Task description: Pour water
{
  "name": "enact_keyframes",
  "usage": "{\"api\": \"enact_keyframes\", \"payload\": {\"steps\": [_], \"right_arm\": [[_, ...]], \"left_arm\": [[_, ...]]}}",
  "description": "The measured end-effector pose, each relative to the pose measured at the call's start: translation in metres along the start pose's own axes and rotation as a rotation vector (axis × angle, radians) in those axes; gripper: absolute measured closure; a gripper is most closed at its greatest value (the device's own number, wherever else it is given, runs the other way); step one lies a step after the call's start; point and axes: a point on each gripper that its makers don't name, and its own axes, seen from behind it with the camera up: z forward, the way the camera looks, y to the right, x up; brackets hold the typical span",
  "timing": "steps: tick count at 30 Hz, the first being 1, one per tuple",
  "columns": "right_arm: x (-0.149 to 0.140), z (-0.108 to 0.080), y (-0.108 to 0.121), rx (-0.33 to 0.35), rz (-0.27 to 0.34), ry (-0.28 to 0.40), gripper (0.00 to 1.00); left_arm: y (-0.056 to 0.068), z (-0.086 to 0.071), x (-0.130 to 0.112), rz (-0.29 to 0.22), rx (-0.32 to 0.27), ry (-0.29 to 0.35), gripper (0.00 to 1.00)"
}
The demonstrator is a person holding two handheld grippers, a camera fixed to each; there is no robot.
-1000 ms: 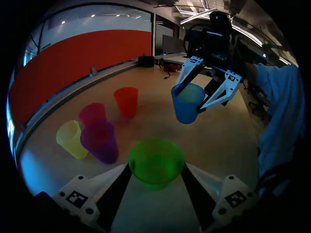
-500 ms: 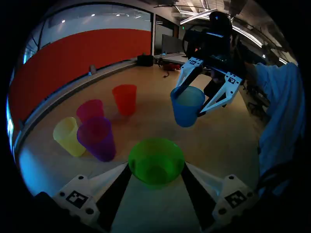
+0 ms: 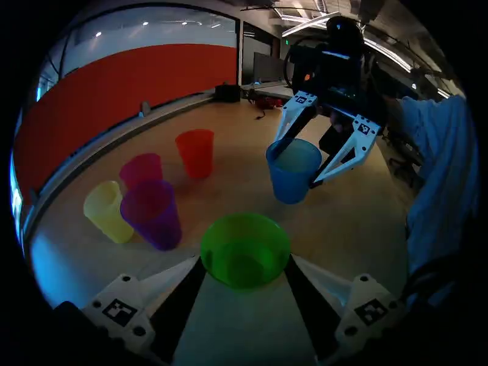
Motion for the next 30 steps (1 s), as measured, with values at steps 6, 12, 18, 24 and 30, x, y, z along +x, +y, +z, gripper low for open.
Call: {"api": "enact_keyframes", "payload": {"steps": [6, 12, 18, 24, 30], "right_arm": [[-0.003, 0.005, -0.002, 0.005, -0.004, -0.004, 0.09], [-0.007, 0.011, -0.004, 0.006, -0.012, -0.007, 0.09], [-0.010, 0.015, -0.005, 0.006, -0.008, -0.005, 0.09], [-0.012, 0.014, -0.004, 0.000, -0.003, -0.005, 0.09], [-0.019, 0.011, -0.001, -0.019, -0.004, -0.015, 0.09]], "left_arm": [[-0.005, 0.000, -0.006, -0.021, 0.017, -0.017, 0.03], [-0.005, -0.007, -0.010, -0.025, 0.021, -0.018, 0.03], [-0.005, -0.015, -0.009, -0.029, 0.028, -0.006, 0.03], [-0.003, -0.019, -0.010, -0.032, 0.026, -0.002, 0.03], [-0.001, -0.022, -0.010, -0.031, 0.027, -0.003, 0.03]]}}
